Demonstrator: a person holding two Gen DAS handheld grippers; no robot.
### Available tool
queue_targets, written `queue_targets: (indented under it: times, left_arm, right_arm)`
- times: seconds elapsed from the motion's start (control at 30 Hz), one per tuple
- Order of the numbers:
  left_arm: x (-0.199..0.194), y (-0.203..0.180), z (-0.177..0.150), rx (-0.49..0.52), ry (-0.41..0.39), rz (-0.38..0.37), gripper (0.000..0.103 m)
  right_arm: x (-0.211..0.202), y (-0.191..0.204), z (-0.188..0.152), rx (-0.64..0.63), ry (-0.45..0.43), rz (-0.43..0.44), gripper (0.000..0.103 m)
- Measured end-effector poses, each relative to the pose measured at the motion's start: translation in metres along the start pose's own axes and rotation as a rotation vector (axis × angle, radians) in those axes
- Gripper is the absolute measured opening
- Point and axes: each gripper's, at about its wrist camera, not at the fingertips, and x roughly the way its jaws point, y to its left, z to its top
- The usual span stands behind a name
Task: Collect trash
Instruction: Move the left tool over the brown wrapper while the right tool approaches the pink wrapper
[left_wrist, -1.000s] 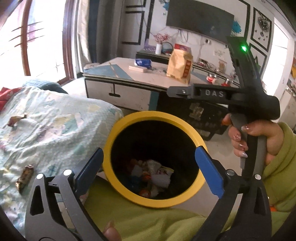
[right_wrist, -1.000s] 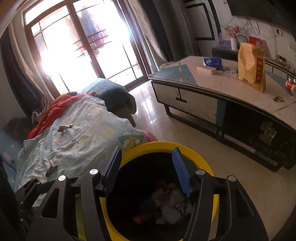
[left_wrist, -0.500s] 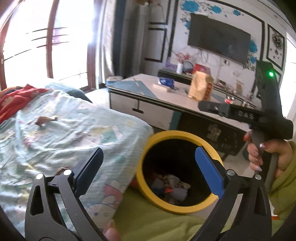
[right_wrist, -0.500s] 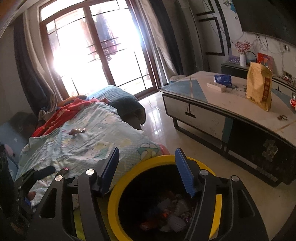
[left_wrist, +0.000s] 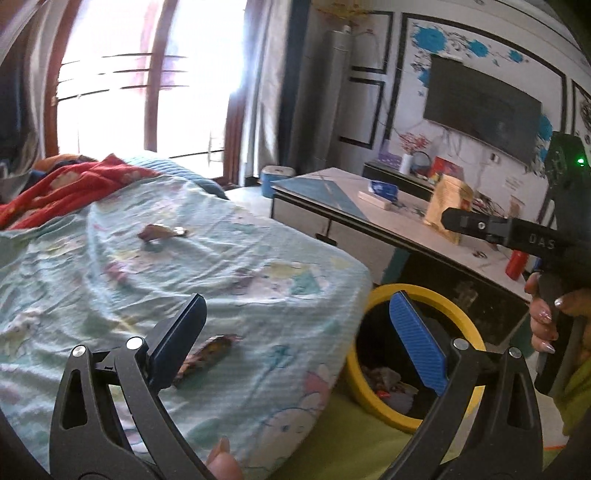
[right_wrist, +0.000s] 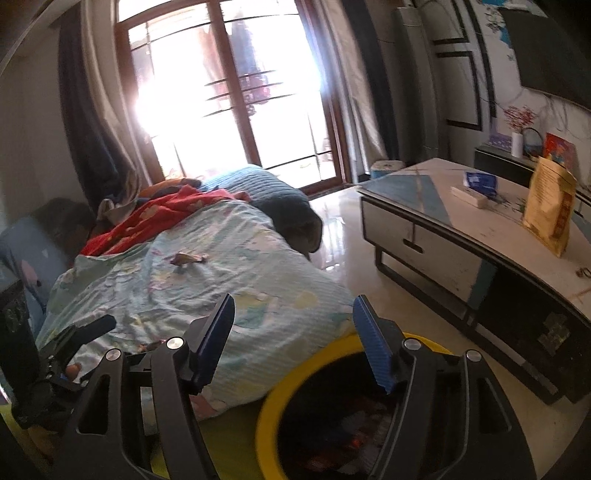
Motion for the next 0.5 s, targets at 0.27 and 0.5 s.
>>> queue_targets:
  times: [0.27, 0.5]
  left_arm:
    - [-0.008, 0.042, 0.002, -0.081, -0.002, 0.058, 0.091]
    - [0.001, 0.073, 0.0, -0.127, 0.068, 0.072, 0.091]
  right_arm:
    - [0.03, 0.043, 0.019, -0.087, 0.006, 0.052, 0.065]
    - [0.076, 0.079, 0.036, -0.148, 0.045, 0.092, 0.065]
